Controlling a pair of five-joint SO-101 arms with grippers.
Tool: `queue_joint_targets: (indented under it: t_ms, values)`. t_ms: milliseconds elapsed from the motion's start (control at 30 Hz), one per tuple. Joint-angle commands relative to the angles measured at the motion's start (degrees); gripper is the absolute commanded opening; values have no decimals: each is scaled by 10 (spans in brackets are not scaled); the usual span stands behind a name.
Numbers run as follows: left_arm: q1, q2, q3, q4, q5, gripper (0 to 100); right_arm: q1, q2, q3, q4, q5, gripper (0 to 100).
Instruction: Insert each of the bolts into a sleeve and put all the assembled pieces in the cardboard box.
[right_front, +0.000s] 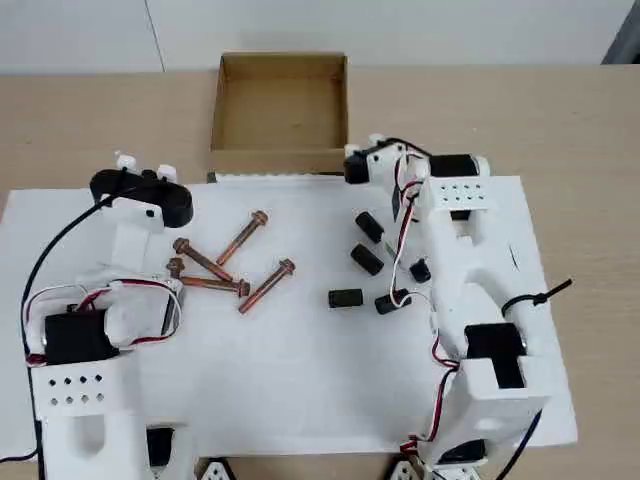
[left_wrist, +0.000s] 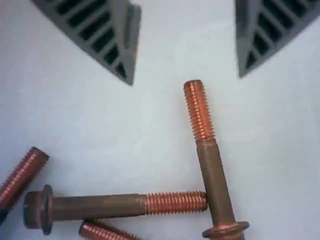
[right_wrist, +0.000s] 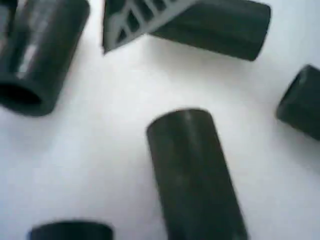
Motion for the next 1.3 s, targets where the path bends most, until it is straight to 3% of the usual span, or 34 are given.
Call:
queue_joint_targets:
  t_ms: [0, 733, 967, 1133, 1267]
  values:
    - [3, 1, 10, -23, -2, 134, 6, -3, -25, -5, 8, 178]
    - [3, 1, 24, -33, 0, 134, 6, 5, 93, -80, 21, 158]
    - [3, 1, 25, -30, 0, 134, 22, 75, 78, -94, 21, 156]
    - [3, 1, 25, -30, 0, 134, 28, 98, 56, -88, 18, 21]
    - [3, 1, 25, -30, 0, 134, 27, 97, 48, -73, 20, 10]
